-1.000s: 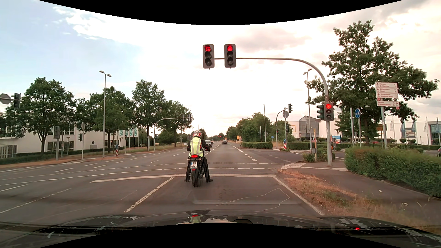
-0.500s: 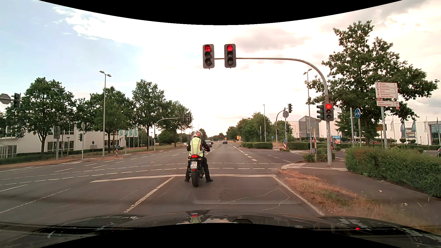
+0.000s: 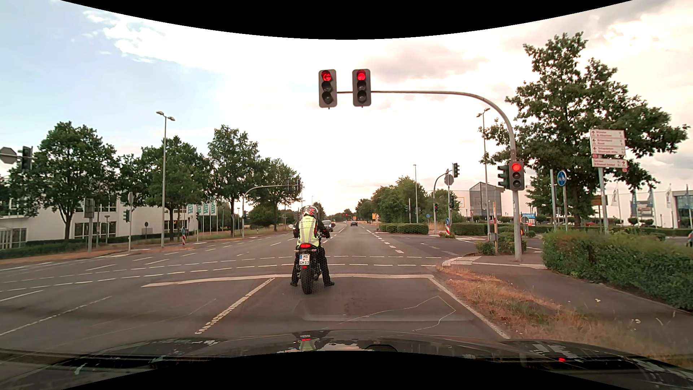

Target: Follow the waypoints while adhering to traffic rules and regulations

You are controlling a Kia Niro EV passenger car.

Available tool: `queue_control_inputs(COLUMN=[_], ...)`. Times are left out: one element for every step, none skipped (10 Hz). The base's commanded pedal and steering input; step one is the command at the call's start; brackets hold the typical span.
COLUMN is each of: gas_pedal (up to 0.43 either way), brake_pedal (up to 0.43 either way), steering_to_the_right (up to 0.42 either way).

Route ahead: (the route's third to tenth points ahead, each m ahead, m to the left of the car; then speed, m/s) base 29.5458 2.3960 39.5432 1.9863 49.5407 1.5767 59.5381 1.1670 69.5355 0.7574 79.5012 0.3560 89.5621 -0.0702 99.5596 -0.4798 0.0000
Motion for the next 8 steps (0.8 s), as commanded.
queue_control_inputs(gas_pedal=[0.000,0.000,0.000,0.000,0.000,0.000,0.000,0.000], brake_pedal=[0.000,0.000,0.000,0.000,0.000,0.000,0.000,0.000], steering_to_the_right=[-0.001,-0.001,-0.001,-0.001,-0.002,-0.002,-0.002,-0.002])
